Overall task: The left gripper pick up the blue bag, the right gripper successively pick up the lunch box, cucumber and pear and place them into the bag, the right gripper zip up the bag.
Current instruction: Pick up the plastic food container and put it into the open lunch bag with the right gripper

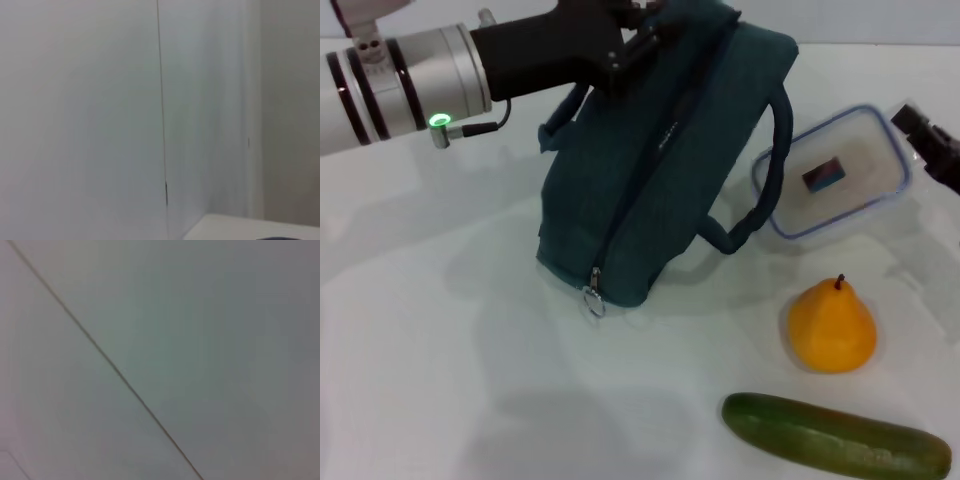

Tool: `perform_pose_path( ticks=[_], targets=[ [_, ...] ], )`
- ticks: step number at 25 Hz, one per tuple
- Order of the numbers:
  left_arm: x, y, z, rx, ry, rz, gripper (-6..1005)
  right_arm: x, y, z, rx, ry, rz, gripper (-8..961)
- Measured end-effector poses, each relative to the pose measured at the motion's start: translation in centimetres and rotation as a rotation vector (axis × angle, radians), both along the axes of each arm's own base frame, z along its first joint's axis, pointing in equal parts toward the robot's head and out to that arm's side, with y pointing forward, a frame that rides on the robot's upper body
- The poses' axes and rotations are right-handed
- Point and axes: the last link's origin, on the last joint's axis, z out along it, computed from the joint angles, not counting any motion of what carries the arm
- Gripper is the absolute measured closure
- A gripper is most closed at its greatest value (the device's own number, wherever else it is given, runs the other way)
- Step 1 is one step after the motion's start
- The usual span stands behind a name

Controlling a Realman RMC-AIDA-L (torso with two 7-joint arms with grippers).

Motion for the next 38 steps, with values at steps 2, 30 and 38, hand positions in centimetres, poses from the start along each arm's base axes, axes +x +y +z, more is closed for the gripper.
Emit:
perform_pose_path(
  ticks=[2, 30, 38],
  targets=[
    [0.0, 0.2, -0.2, -0.017, 0.021, 0.016, 872, -0.3, -0.4, 0.6, 0.048, -0.012, 0.047, 857],
    [0.9, 2.0, -3.0, -0.083, 0.059, 0.209, 873, -8.3, 5.0, 9.8, 0.188, -0.005, 0.525, 857],
    [0.6, 2.2, -3.4, -0.057, 0.035, 0.222, 874, -14.0, 6.2, 8.0, 0.124, 0.000, 0.697, 857]
  ],
)
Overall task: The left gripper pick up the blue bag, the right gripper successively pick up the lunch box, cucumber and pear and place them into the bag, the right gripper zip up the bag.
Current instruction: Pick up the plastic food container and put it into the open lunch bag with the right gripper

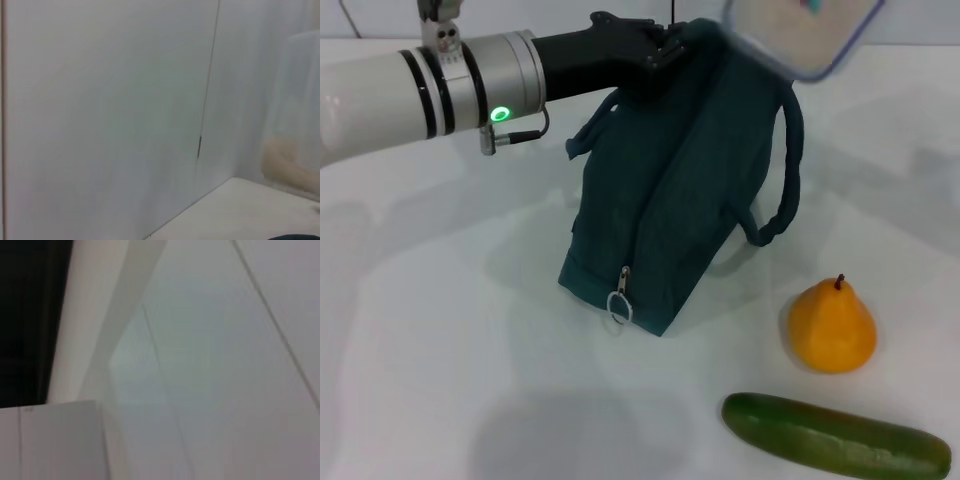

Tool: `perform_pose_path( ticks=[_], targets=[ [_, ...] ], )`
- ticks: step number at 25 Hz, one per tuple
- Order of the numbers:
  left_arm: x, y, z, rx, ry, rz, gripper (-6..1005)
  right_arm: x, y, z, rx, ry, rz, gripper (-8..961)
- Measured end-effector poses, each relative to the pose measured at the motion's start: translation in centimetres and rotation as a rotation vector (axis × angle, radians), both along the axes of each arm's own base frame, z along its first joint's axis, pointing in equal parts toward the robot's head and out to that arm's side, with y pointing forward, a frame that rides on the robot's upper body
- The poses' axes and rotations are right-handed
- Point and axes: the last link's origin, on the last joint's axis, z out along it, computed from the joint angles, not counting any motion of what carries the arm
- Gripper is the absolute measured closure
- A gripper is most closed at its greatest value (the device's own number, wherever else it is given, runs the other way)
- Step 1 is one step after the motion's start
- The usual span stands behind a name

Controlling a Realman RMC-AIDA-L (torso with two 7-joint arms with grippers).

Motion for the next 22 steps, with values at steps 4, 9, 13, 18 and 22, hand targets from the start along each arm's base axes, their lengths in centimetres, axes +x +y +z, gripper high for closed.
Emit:
perform_pose_path(
  ticks=[4, 9, 13, 18, 22],
  targets=[
    [0.0, 0.0, 0.0, 0.005, 0.003, -0.004, 875, -1.3, 0.5, -1.3, -0.018, -0.018, 0.007, 856],
    [0.2, 0.1, -0.2, 0.000, 0.004, -0.008, 876, -1.7, 0.6, -2.7, -0.038, -0.067, 0.007, 856],
    [0.4, 0.2, -0.3, -0.006, 0.004, -0.011, 877, -1.1, 0.2, -3.3, -0.055, -0.092, -0.001, 856],
    [0.3, 0.2, -0.3, -0.005, 0.005, -0.010, 878, 0.9, -0.7, -3.5, -0.071, -0.111, -0.037, 856],
    [0.3, 0.3, -0.3, -0.002, 0.007, -0.008, 879, 2.4, -1.6, -3.7, -0.084, -0.148, -0.054, 856]
  ],
)
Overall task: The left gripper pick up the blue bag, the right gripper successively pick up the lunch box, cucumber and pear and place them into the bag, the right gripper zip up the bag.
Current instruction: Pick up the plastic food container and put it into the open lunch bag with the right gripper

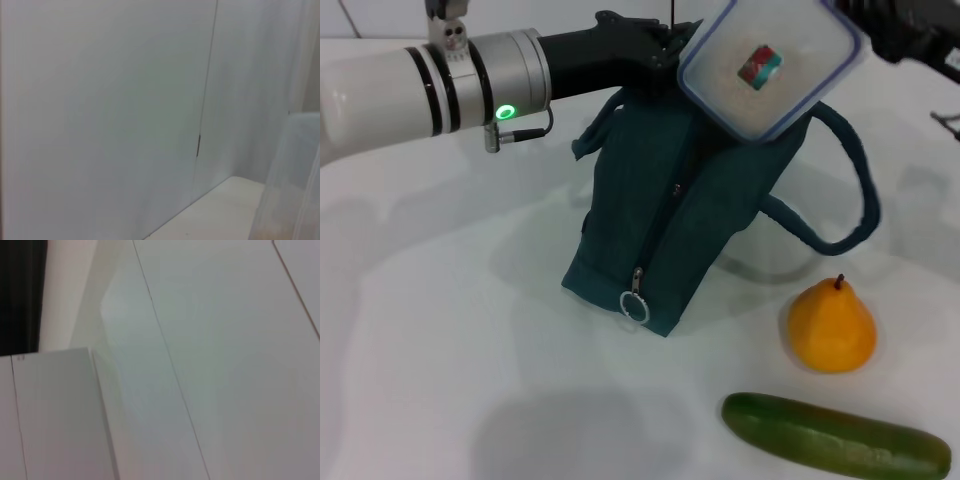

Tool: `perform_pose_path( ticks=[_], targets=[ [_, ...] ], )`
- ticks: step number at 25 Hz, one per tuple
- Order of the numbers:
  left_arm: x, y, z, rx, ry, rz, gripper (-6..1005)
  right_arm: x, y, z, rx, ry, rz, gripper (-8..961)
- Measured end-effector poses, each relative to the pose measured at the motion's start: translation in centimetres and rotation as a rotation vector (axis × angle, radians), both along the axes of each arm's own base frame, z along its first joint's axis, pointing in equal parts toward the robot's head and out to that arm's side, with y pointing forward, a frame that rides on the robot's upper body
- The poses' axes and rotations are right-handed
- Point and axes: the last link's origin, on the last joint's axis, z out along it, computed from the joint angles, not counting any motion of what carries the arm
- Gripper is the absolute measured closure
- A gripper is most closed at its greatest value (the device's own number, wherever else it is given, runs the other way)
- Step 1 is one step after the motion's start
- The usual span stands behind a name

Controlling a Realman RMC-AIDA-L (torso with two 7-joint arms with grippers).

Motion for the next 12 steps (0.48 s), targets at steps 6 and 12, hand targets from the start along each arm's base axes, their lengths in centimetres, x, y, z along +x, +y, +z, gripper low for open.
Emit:
perform_pose_path(
  ticks=[6, 12],
  targets=[
    [-0.2, 0.1, 0.1, 0.005, 0.008, 0.006, 881, 0.7, -0.3, -1.1, -0.029, -0.057, -0.016, 856],
    [-0.2, 0.1, 0.1, 0.005, 0.011, 0.008, 907, 0.3, -0.1, -2.3, -0.031, -0.057, -0.045, 856]
  ],
)
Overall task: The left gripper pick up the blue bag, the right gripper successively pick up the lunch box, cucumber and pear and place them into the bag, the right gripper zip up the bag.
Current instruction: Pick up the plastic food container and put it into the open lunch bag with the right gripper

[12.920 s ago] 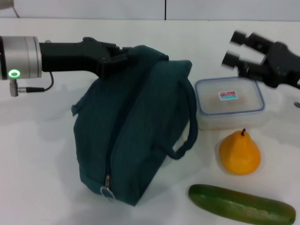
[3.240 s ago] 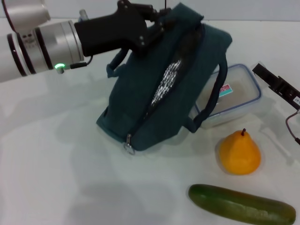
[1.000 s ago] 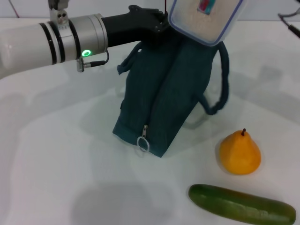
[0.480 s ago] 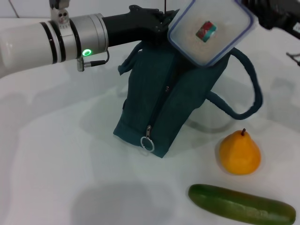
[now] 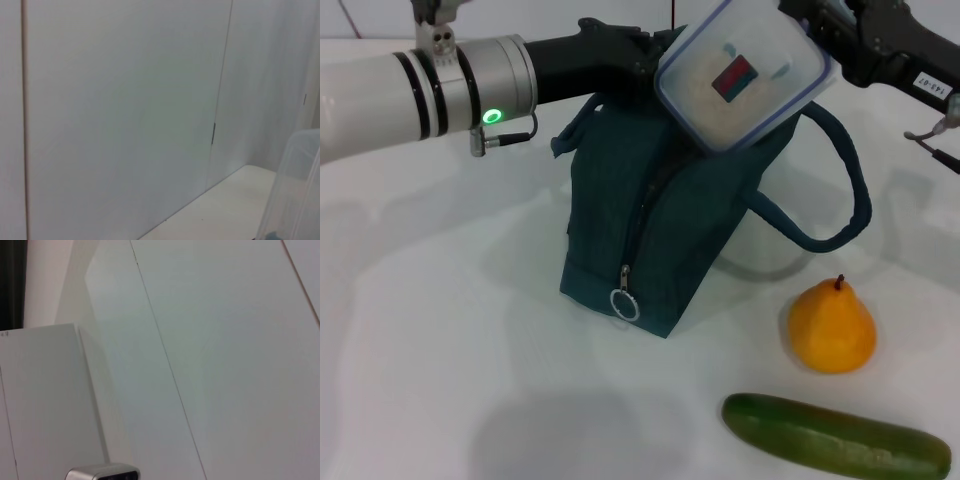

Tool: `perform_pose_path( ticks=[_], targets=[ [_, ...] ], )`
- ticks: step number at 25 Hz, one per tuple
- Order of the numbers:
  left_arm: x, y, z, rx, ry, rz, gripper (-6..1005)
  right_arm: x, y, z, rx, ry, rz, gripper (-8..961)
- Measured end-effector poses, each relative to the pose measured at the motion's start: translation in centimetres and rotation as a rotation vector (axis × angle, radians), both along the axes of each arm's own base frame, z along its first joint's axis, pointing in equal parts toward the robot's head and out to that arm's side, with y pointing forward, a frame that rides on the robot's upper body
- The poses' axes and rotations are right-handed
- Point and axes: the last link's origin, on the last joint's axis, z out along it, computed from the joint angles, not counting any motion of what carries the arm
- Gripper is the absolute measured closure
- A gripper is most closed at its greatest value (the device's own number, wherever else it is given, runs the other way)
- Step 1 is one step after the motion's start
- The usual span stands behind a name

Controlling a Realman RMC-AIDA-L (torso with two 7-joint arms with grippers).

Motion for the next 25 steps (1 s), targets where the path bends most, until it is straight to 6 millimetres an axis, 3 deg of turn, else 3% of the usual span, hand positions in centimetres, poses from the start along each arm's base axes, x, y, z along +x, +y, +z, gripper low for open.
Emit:
perform_pose_path(
  ticks=[25],
  targets=[
    [0.4, 0.1, 0.3, 0.006, -0.021, -0.007, 921, 3.5, -1.9, 3.5, 0.053, 0.012, -0.005, 848]
  ],
)
